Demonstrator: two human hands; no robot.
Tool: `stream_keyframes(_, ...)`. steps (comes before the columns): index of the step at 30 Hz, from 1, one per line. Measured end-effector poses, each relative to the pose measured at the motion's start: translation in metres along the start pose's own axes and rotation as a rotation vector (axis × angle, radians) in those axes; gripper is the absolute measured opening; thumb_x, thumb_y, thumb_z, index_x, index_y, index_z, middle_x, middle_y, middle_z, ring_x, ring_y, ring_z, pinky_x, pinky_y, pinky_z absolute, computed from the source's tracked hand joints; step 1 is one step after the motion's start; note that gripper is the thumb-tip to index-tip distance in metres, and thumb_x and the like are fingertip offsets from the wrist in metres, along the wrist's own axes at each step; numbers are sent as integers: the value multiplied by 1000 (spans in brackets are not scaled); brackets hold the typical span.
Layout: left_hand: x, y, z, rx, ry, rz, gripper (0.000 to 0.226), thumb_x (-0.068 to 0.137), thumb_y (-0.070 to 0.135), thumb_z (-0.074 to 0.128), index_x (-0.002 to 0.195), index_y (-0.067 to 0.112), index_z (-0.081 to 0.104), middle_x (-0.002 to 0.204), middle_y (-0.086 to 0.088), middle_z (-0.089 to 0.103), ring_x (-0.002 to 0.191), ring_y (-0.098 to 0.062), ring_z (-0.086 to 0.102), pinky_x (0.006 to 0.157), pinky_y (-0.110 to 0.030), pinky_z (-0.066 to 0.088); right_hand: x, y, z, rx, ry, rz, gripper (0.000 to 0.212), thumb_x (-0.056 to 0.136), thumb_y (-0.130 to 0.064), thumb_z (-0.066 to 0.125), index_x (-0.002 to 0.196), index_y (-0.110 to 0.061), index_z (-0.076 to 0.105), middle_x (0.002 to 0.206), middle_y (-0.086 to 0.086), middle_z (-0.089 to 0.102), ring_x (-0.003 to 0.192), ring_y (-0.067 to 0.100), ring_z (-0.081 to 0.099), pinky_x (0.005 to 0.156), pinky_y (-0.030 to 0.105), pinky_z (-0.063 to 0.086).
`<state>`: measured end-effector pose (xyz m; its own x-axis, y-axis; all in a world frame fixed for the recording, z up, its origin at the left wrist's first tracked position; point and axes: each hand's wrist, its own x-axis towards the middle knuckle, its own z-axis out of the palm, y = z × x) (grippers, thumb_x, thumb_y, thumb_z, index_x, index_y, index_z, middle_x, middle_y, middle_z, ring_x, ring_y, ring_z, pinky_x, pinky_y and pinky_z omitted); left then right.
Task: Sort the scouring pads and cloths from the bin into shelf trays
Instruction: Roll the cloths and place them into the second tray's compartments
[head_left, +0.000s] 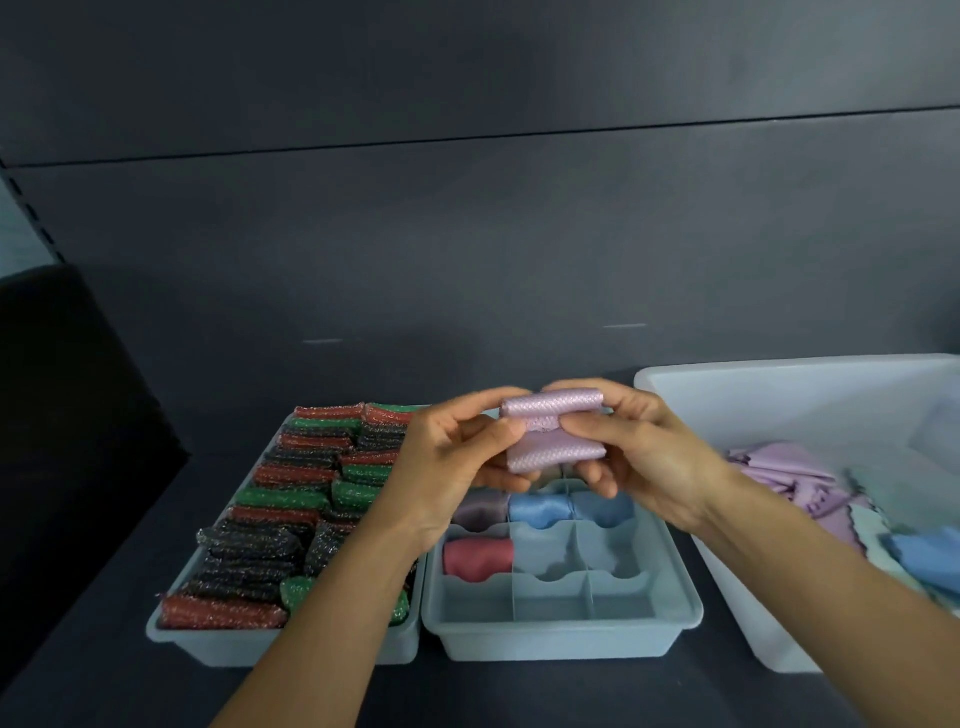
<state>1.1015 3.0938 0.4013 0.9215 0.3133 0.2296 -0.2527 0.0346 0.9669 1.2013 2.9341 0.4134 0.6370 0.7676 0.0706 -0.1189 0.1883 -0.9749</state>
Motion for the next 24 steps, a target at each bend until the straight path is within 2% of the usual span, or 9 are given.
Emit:
stream_keyframes(3,-2,2,-3,-170,-62,-140,22,80,4,61,82,19,78,76,-10,72,59,-22,70,54,-26,58,-4,1,0,118,-36,39,25,78,-3,55,88,-12,76,64,11,60,43,15,47,37,23,40)
stream_keyframes(5,0,1,-9,-209,-107,-249,32,91,-2,49,79,13,75,78,-11,72,65,-27,72,59,-30,61,-6,2,-4,72,-63,66,33,82,-1,45,85,-9,77,75,16,64,48,20,49,42,28,43)
stream_keyframes(7,1,-2,-14,-144,-191,-304,29,95,0,45,81,8,69,81,-12,70,74,-31,71,65,-34,62,-8,4,-8,-73,-80,84,30,88,-14,48,85,-8,77,83,18,67,57,24,52,50,32,45)
stream_keyframes(9,2,-8,-16,50,-252,-289,13,92,-2,56,83,6,61,82,-11,65,77,-29,69,65,-31,60,-11,8,-9,-338,-60,28,15,88,-18,64,86,-13,78,82,18,68,66,22,55,59,31,46)
stream_keyframes(11,3,-19,-18,331,-273,-239,21,84,-8,66,83,9,54,83,-7,60,69,-21,64,59,-25,53,-11,16,-11,-634,-57,-30,15,84,-8,71,91,-21,74,80,7,69,69,13,57,65,27,46)
stream_keyframes(13,4,-30,-19,534,-331,-174,30,79,-8,70,83,15,52,82,1,60,66,-15,57,59,-26,47,-9,25,-11,-876,-81,36,26,80,-11,72,99,-27,62,80,-1,65,68,11,56,66,32,47)
stream_keyframes(15,4,-40,-18,674,-384,-153,35,75,-5,72,84,22,52,83,5,62,71,-15,58,65,-34,49,-6,31,-9,-1131,-101,130,27,77,-22,70,97,-32,55,83,-5,62,74,16,58,68,34,49)
stream_keyframes(18,1,-52,-12,882,-413,-111,37,74,4,73,83,32,50,82,11,61,74,-10,59,74,-38,53,-3,40,2,-1570,-142,109,18,80,-33,65,97,-28,60,93,-7,59,90,17,55,72,27,40)
stream_keyframes(24,0,-49,-30,1298,-399,-2,19,80,22,76,95,31,67,88,18,69,82,-1,63,87,-25,48,5,64,8,-1777,-131,83,27,82,-35,63,107,-25,62,115,3,63,108,26,59,77,29,36)
